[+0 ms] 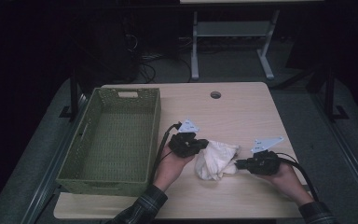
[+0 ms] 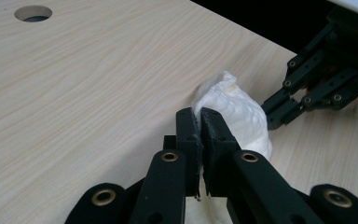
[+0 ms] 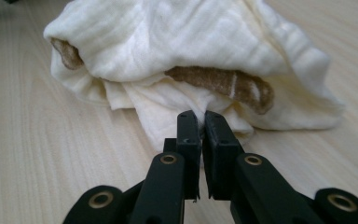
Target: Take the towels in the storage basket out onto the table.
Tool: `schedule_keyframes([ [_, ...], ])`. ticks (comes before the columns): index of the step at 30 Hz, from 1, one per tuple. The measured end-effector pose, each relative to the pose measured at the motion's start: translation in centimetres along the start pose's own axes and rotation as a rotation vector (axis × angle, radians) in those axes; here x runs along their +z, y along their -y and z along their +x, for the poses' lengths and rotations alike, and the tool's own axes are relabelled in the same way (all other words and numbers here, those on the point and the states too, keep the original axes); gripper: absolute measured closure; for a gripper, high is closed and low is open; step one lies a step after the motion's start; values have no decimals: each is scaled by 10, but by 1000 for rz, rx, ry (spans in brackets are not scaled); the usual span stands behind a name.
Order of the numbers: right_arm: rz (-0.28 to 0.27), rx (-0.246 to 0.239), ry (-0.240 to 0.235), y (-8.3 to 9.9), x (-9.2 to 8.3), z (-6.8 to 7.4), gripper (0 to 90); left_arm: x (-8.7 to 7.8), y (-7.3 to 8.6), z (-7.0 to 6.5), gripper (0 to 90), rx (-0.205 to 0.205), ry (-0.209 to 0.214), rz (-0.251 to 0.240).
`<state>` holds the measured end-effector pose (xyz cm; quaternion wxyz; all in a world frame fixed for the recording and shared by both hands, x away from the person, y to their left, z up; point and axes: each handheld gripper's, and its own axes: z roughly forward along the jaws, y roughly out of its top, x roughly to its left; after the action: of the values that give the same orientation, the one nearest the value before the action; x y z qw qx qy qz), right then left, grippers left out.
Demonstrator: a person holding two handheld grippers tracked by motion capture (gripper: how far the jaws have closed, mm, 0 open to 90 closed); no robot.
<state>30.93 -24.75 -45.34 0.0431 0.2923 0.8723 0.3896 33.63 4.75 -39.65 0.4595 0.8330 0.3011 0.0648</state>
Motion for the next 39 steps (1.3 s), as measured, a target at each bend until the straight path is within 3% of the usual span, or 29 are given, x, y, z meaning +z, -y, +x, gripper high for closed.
schedule_keyframes([
  [6, -20, 21, 43, 6, -20, -8, 849, -1, -7, 2, 861, -1, -18, -15],
  [8, -20, 23, 66, 10, -27, -11, 849, -1, -10, 3, 861, -10, -49, -6],
  [15, -5, 43, 109, 28, -45, -16, 849, 2, -20, 9, 863, -30, -89, -26],
  [16, -3, 42, 109, 31, -47, -17, 849, 5, -22, 11, 863, -25, -123, -23],
  [17, -3, 42, 109, 31, -47, -17, 849, 5, -22, 11, 863, -25, -123, -23],
  [18, -4, 49, 111, 35, -50, -17, 850, 8, -23, 16, 863, -26, -160, -5],
  [19, -4, 49, 111, 35, -50, -17, 850, 8, -23, 16, 864, -26, -160, -5],
  [20, -15, 40, 116, 37, -53, -17, 850, 10, -22, 21, 863, -39, -198, -4],
  [22, -23, 50, 112, 37, -55, -17, 850, 14, -21, 24, 861, -59, -200, 5],
  [25, -24, 42, 99, 36, -52, -16, 831, 17, -19, 25, 767, -61, -194, 10],
  [26, -17, 48, 90, 33, -49, -15, 760, 18, -17, 25, 728, -62, -185, 27],
  [27, -17, 48, 90, 33, -49, -15, 760, 19, -16, 25, 728, -64, -174, 28],
  [28, -20, 53, 77, 31, -48, -15, 683, 17, -15, 23, 648, -62, -154, 37],
  [31, -40, 54, 79, 29, -49, -19, 622, 13, -14, 19, 579, -51, -134, 39],
  [34, -59, 64, 80, 26, -51, -21, 607, 8, -9, 12, 553, -39, -82, 44],
  [39, -84, 72, 91, 17, -52, -24, 610, 6, -1, -2, 535, -6, -30, 51],
])
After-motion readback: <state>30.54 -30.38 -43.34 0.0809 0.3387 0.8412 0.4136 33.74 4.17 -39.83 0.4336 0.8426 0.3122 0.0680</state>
